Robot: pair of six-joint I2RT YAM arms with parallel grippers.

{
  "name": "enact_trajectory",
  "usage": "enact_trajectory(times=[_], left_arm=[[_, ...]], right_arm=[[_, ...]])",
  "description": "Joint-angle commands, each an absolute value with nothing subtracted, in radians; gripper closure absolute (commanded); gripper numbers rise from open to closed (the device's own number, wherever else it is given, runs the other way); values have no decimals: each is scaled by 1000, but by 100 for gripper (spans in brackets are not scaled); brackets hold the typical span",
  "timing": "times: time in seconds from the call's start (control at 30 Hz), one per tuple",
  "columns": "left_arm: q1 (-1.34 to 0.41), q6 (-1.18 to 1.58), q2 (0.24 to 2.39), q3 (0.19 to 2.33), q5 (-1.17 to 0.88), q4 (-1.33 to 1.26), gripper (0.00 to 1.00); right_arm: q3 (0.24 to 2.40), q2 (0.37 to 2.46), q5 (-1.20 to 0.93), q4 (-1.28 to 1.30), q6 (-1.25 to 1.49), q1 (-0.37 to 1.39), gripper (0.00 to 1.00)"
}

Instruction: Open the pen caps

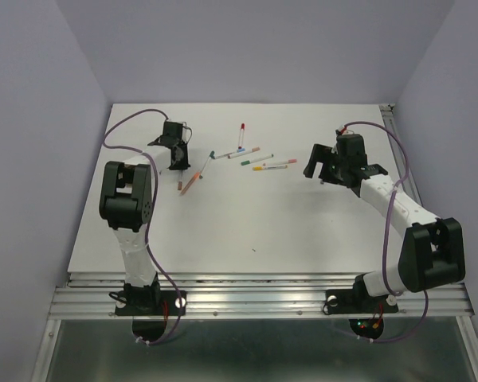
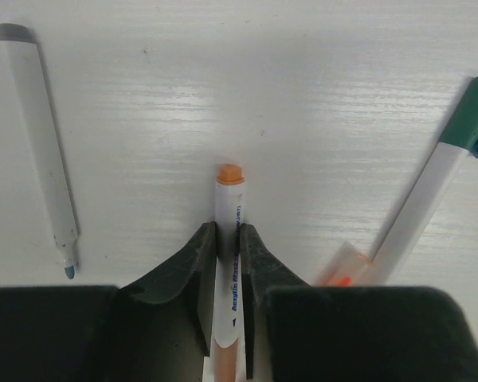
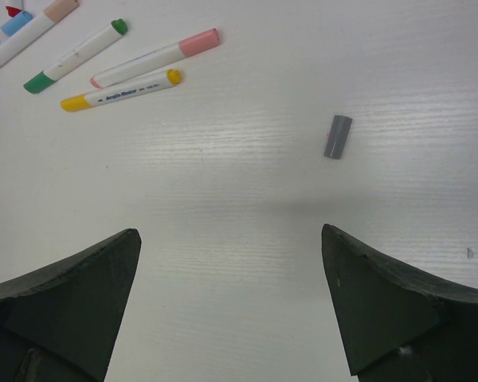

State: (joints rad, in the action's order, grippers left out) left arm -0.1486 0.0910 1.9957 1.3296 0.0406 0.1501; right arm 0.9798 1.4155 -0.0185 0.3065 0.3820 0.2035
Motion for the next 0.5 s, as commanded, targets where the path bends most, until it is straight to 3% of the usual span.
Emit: enact_trajectory(times=[0.0, 0.17, 0.47], left_arm=[[-143, 118, 2016, 1295, 74, 259, 100], [-143, 132, 1996, 1354, 132, 296, 100], [-146, 264, 1758, 1447, 201, 275, 100]], right_arm=[[965, 1410, -9, 279, 387, 198, 0], [948, 1387, -55, 253, 373, 199, 0], [894, 1278, -470, 77, 440, 198, 0]])
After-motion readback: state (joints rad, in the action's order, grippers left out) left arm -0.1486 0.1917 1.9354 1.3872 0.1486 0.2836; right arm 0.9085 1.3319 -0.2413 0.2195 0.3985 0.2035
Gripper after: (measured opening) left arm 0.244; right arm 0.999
